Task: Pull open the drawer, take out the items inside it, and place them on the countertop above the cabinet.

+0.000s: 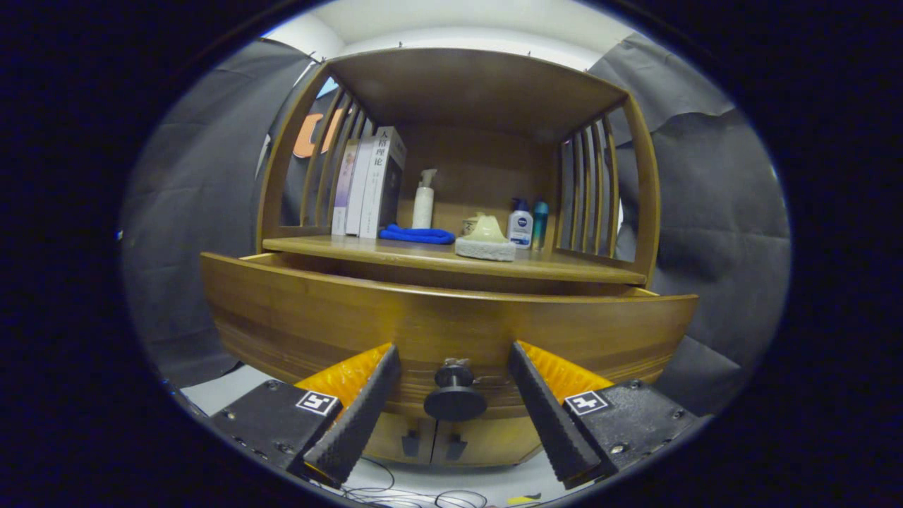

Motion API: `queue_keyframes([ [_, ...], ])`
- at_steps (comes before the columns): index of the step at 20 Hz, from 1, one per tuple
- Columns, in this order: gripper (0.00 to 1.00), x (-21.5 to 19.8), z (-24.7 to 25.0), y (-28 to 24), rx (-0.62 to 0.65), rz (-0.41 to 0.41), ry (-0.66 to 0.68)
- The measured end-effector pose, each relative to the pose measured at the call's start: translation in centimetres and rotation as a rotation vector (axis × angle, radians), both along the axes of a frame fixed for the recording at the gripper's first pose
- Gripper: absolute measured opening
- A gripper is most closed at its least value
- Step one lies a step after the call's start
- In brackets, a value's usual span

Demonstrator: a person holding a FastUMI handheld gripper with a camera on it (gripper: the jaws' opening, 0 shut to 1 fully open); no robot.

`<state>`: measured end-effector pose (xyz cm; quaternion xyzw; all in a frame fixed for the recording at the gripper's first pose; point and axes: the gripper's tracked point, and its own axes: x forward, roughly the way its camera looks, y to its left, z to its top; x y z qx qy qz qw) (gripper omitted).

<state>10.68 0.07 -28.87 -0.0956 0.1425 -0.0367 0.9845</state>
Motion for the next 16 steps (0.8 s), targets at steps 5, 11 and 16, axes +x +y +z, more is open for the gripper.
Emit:
queue_keyframes([
  [5,1.0,-0.35,0.05,-0.11,0.001,-0.005,0.021],
  [11,1.0,-0.35,0.08,-0.2,-0.007,-0.014,0.046],
  [16,1.0,-0.43,-0.12,-0.24,-0.01,-0.023,0.068],
])
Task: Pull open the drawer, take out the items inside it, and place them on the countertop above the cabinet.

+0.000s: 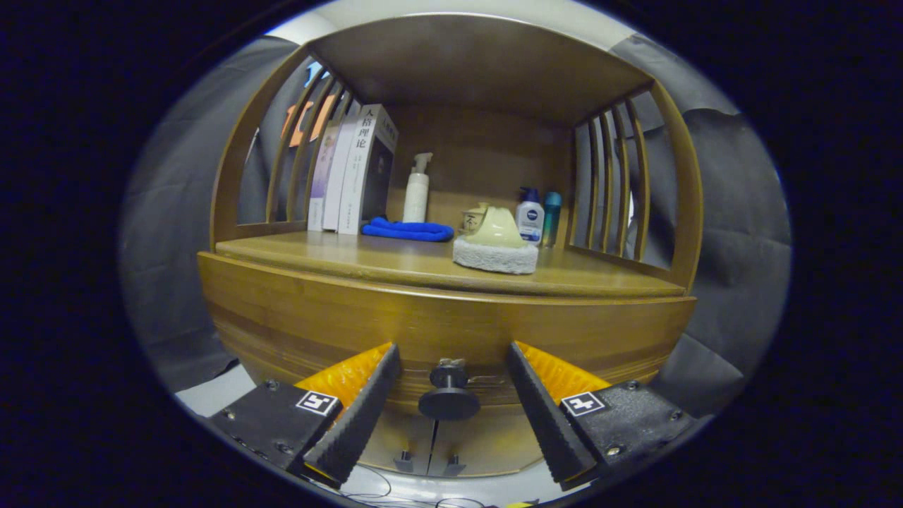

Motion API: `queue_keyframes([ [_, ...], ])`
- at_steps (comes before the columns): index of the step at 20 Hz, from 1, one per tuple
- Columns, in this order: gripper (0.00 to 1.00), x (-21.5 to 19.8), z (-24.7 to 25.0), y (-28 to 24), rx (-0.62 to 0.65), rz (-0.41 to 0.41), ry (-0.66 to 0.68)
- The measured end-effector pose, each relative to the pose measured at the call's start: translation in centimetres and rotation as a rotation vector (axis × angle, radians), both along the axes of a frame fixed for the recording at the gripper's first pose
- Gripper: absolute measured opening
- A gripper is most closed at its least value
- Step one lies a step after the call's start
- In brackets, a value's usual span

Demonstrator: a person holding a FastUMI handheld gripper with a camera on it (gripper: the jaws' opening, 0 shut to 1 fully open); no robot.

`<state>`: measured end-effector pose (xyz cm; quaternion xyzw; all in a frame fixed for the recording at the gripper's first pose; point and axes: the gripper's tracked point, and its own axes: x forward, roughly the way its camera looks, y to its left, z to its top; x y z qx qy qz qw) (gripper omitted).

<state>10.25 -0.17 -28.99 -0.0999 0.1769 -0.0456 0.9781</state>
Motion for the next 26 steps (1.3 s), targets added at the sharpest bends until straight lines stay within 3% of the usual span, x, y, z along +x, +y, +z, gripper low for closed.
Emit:
queue_keyframes([
  [7,1.0,0.0,0.2,0.0,-0.027,-0.003,-0.017],
  [14,1.0,-0.4,0.5,-0.2,-0.074,-0.008,0.051],
  [21,1.0,-3.0,6.1,0.8,0.016,0.047,-0.032],
  [26,1.0,-7.9,11.0,1.2,0.052,0.091,-0.078],
])
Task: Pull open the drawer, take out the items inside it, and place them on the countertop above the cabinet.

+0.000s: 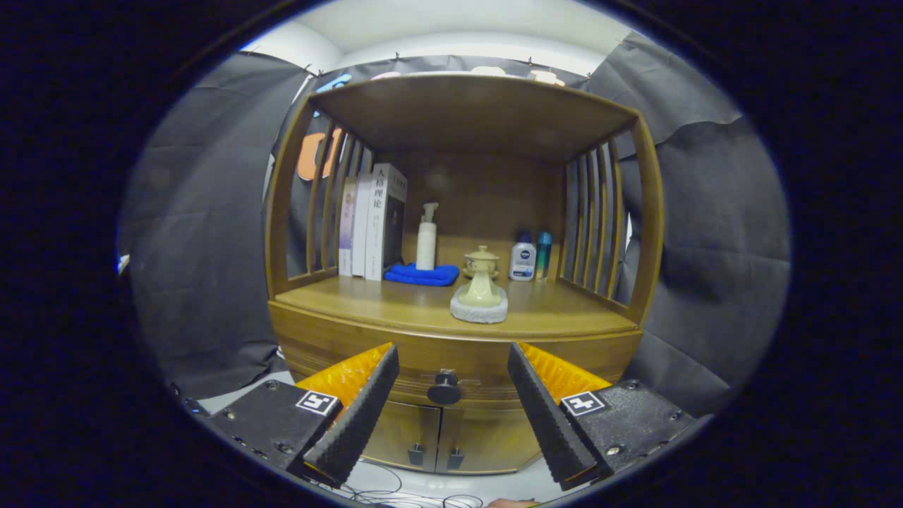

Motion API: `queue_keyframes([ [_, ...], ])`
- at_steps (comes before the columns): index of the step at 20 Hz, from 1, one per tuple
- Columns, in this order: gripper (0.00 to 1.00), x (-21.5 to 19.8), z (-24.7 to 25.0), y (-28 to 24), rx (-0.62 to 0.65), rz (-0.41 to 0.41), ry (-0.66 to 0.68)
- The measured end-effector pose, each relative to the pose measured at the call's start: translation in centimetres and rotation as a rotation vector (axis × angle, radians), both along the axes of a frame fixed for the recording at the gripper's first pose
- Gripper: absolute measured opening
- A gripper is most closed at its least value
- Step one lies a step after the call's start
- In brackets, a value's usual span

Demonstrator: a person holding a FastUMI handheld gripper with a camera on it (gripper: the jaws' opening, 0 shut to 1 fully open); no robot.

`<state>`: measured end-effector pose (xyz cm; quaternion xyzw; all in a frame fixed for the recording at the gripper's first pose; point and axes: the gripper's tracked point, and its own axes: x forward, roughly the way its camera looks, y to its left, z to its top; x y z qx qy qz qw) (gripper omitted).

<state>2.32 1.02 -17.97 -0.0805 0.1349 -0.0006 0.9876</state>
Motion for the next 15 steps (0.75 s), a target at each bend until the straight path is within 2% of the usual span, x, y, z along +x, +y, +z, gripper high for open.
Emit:
queue_keyframes([
  [8,1.0,-9.9,9.3,1.6,0.003,0.098,-0.135],
  [15,1.0,-18.6,11.0,2.7,0.003,0.127,-0.186],
])
